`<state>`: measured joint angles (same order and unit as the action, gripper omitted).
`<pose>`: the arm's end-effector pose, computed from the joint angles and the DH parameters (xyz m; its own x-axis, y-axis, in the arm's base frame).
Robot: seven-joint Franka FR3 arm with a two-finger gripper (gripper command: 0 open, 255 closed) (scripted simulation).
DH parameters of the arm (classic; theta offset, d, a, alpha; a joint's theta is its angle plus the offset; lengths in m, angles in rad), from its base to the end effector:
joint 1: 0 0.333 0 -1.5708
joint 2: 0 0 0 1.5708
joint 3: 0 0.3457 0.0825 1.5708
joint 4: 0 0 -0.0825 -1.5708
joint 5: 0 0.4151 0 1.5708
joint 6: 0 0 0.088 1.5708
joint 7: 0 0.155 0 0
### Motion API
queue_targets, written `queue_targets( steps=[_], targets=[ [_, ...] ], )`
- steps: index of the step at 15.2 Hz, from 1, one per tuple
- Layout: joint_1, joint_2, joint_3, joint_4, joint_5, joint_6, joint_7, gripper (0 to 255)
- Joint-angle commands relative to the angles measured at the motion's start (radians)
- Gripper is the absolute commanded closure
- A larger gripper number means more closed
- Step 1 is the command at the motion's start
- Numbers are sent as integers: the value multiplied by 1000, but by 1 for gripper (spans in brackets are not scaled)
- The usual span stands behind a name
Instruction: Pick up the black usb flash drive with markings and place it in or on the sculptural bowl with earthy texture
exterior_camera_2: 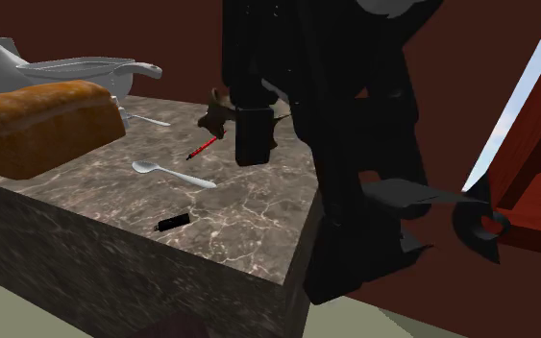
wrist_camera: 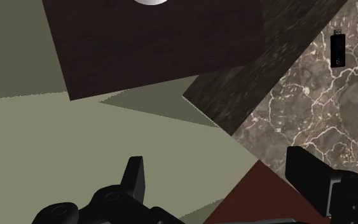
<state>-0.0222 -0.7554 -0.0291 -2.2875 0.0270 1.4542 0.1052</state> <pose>0.3101 -0.0139 0.5784 0.9863 -0.1431 -0.0824 -0.1467 -0.9884 -0.0385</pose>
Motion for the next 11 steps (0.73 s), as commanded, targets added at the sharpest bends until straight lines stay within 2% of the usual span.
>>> queue_targets(
  steps=[1,11],
  targets=[
    [0,0,0,0,0,0,0,0],
    [88,-101,217,-220,148,170,193,0]
  ],
)
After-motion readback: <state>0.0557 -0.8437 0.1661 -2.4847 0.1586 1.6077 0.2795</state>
